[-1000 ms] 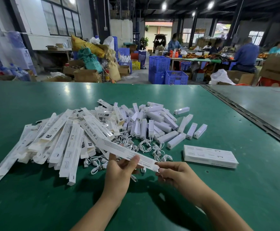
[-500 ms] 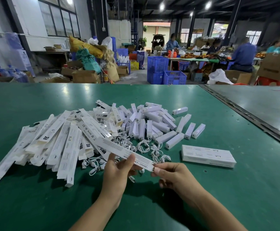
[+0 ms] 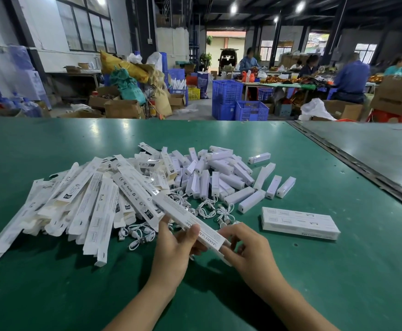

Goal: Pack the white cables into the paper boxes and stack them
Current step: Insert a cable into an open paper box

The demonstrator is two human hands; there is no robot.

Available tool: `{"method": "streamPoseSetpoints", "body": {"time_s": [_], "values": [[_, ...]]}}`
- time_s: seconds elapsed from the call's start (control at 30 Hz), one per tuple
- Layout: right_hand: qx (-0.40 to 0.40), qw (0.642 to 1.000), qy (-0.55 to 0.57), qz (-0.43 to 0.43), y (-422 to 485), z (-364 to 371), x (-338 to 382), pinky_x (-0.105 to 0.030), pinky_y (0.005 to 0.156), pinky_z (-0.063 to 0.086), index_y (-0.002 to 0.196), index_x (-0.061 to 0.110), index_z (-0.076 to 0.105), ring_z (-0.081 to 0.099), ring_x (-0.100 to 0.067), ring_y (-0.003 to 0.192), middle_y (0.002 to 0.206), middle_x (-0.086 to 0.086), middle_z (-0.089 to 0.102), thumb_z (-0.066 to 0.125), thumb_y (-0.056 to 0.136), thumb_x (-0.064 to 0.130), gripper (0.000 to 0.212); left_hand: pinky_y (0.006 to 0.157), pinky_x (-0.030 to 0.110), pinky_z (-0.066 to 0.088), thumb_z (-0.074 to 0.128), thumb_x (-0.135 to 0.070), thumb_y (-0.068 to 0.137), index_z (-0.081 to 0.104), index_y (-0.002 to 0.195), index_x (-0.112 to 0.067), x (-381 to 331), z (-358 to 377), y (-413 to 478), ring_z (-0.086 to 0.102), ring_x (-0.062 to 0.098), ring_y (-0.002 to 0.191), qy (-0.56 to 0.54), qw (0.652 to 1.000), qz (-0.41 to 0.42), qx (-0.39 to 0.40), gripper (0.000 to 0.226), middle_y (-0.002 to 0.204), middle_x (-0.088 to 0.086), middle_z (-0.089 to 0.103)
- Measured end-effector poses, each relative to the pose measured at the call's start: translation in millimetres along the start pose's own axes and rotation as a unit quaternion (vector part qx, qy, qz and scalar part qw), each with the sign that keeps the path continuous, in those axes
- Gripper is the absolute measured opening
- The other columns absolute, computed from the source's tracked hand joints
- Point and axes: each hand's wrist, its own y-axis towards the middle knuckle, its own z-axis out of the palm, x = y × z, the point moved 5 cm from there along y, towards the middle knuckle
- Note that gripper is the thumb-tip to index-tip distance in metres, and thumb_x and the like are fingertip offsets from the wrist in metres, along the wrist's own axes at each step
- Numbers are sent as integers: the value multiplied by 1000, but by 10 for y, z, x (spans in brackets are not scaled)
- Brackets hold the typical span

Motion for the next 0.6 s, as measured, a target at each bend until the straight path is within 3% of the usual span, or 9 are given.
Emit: {"method": "streamPoseSetpoints", "body": {"time_s": [0.1,0.23,0.3,0.4,0.5,0.6], "values": [[6,1000,1,6,-8,32,6,-9,59,41,86,41,67,59,-2,66,84,23,67,80,79,19,27,63,28,59,72,-49,73,25,147,-36,7,4,6,76,25,83,24,999,20,8,89,99,2,77],[-20,999,26,19,-17,10,-23,-11,54,42,79,41,65,55,-1,57,74,16,67,79,79,15,29,63,24,55,65,-58,77,-2,148,-61,-28,23,-26,73,19,75,91,994,49,35,98,90,3,77],[-31,999,27,28,-14,0,-39,-12,52,41,77,36,64,53,-1,53,70,14,66,79,78,12,29,72,22,55,60,-71,78,7,140,-73,-43,74,-68,72,9,84,149,983,71,75,82,96,-6,76],[-39,998,32,34,-20,-13,-62,-13,50,40,74,27,59,53,-2,49,61,13,63,79,79,13,25,86,23,54,60,-82,72,22,138,-73,-46,144,-116,68,5,99,219,964,84,123,77,105,-11,73],[-37,999,27,13,-33,-29,-42,-13,50,44,76,21,55,60,-3,50,65,12,66,78,81,16,25,81,10,46,62,-85,67,16,141,-70,-67,151,-140,63,-1,97,269,949,102,129,89,97,-16,68],[-27,999,16,-20,-47,-23,-2,-19,51,51,79,20,52,66,-2,53,66,7,66,76,84,17,24,77,13,47,61,-87,65,12,143,-69,-69,132,-143,61,2,90,283,945,108,127,94,91,-17,63]]}}
